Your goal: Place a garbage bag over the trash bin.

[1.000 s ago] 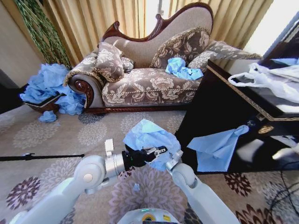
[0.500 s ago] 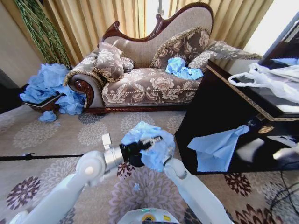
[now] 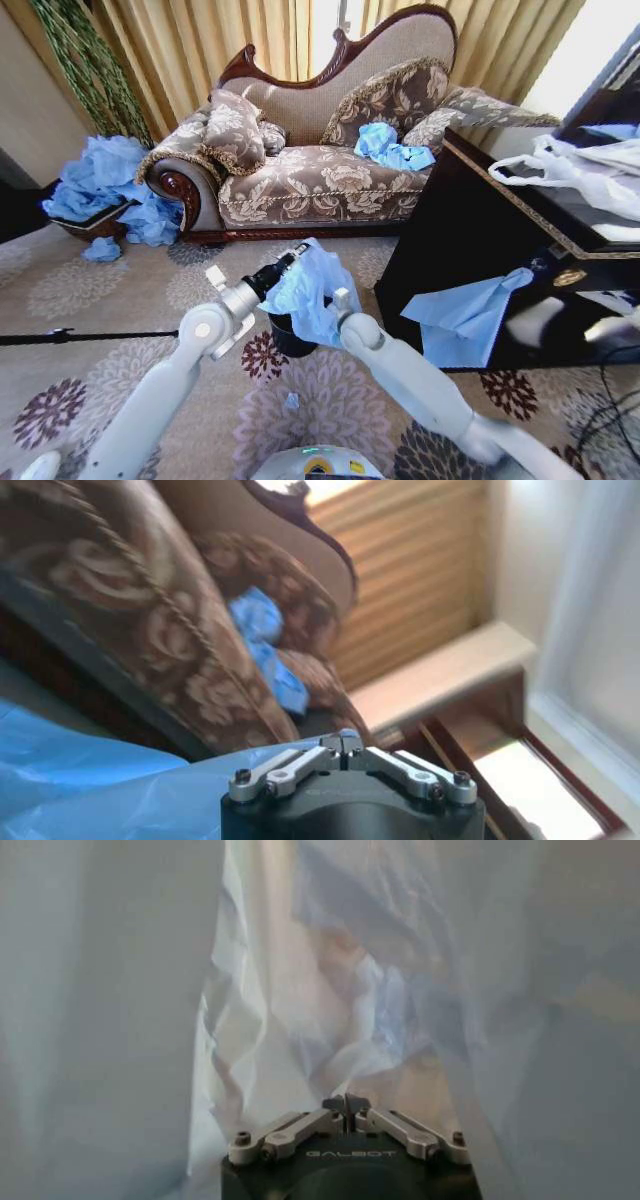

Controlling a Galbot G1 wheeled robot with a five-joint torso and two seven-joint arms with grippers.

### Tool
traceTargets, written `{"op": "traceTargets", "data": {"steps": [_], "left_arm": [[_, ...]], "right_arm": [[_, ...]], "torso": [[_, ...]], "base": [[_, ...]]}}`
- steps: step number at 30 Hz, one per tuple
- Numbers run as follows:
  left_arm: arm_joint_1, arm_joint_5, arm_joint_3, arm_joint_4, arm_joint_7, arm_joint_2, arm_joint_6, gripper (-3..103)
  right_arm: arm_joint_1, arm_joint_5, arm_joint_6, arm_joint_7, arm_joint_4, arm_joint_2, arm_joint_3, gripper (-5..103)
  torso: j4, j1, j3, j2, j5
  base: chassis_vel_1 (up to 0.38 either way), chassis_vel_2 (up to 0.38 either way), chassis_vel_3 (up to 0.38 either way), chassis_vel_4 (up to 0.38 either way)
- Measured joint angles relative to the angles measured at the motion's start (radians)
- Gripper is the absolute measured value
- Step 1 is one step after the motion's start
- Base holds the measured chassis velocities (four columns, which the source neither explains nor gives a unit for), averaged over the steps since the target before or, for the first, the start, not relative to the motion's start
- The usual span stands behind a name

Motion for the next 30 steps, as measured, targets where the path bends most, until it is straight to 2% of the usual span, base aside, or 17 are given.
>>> {"op": "traceTargets", "data": {"steps": [4, 5, 9, 10, 13, 17, 24, 27, 28, 30], "left_arm": [[0.011, -0.057, -0.044, 0.037, -0.121, -0.040, -0.057, 0], [0.011, -0.057, -0.044, 0.037, -0.121, -0.040, -0.057, 0], [-0.001, -0.106, -0.079, 0.068, -0.214, -0.081, -0.114, 0], [-0.001, -0.106, -0.079, 0.068, -0.214, -0.081, -0.114, 0], [-0.012, -0.127, -0.104, 0.081, -0.238, -0.114, -0.136, 0], [-0.014, -0.131, -0.121, 0.095, -0.252, -0.138, -0.152, 0], [0.023, -0.135, -0.152, 0.087, -0.235, -0.131, -0.146, 0], [0.035, -0.134, -0.132, 0.047, -0.229, -0.114, -0.139, 0], [0.035, -0.134, -0.132, 0.047, -0.229, -0.114, -0.139, 0], [0.042, -0.130, -0.102, 0.006, -0.234, -0.107, -0.138, 0]], "right_arm": [[0.070, 0.117, -0.140, 0.071, 0.000, 0.008, -0.061, 0], [0.070, 0.117, -0.140, 0.071, 0.000, 0.008, -0.061, 0], [0.148, 0.227, -0.297, 0.158, -0.008, 0.030, -0.104, 0], [0.148, 0.227, -0.297, 0.158, -0.008, 0.030, -0.104, 0], [0.215, 0.327, -0.400, 0.227, -0.051, 0.078, -0.109, 0], [0.273, 0.387, -0.456, 0.282, -0.102, 0.124, -0.131, 0], [0.280, 0.416, -0.458, 0.322, -0.148, 0.176, -0.141, 0], [0.245, 0.353, -0.374, 0.319, -0.142, 0.180, -0.129, 0], [0.245, 0.353, -0.374, 0.319, -0.142, 0.180, -0.129, 0], [0.216, 0.293, -0.283, 0.306, -0.135, 0.179, -0.117, 0]], "torso": [[0.0001, 0.000, 0.000, 0.000, 0.0000], [0.0001, 0.000, 0.000, 0.000, 0.0000], [-0.0001, 0.000, 0.000, 0.000, -0.0001], [-0.0001, 0.000, 0.000, 0.000, -0.0001], [0.0000, 0.000, 0.000, 0.000, -0.0002], [0.0001, 0.000, 0.000, 0.000, -0.0002], [0.0005, 0.000, 0.000, 0.000, -0.0003], [-0.0001, 0.000, 0.000, 0.000, 0.0000], [-0.0001, 0.000, 0.000, 0.000, 0.0000], [-0.0003, 0.000, 0.000, 0.000, 0.0002]], "base": [[0.000, 0.000, 0.000, 0.000], [0.000, 0.000, 0.000, 0.000], [0.000, 0.000, 0.000, 0.000], [0.000, 0.000, 0.000, 0.000], [0.000, 0.000, 0.000, 0.000], [0.000, 0.000, 0.000, 0.000], [0.000, 0.000, 0.000, 0.000], [0.000, 0.000, 0.000, 0.000], [0.000, 0.000, 0.000, 0.000], [0.000, 0.000, 0.000, 0.000]]}}
